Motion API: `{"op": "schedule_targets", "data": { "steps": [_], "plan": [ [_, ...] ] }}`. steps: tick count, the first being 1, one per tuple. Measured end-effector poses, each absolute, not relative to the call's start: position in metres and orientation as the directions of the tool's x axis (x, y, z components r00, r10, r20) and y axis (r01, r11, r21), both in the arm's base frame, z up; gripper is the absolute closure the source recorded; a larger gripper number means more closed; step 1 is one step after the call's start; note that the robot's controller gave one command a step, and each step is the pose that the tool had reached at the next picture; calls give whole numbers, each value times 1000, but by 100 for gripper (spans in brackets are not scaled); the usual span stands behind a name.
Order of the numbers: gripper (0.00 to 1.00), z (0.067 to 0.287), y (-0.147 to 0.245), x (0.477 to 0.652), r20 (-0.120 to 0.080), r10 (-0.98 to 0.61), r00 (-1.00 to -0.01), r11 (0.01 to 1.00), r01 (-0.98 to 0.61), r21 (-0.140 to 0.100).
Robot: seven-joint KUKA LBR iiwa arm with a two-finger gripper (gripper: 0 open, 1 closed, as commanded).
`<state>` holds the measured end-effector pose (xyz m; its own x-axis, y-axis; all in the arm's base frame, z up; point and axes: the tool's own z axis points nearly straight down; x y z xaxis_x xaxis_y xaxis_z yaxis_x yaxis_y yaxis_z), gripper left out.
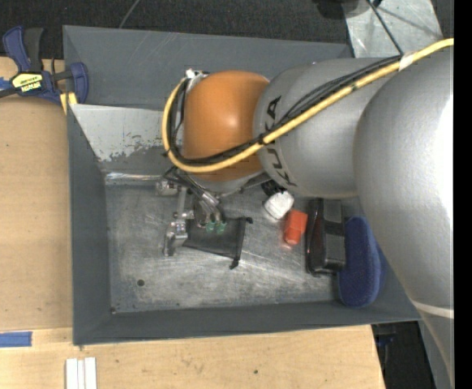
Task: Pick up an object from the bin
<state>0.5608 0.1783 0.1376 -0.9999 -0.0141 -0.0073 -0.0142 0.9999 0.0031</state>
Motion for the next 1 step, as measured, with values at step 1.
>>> {"op": "schedule_targets", "data": {
  "steps": [1],
  "plan": [
    [0,138,106,568,-3,51,-999,999,51,-3]
  ]
}}
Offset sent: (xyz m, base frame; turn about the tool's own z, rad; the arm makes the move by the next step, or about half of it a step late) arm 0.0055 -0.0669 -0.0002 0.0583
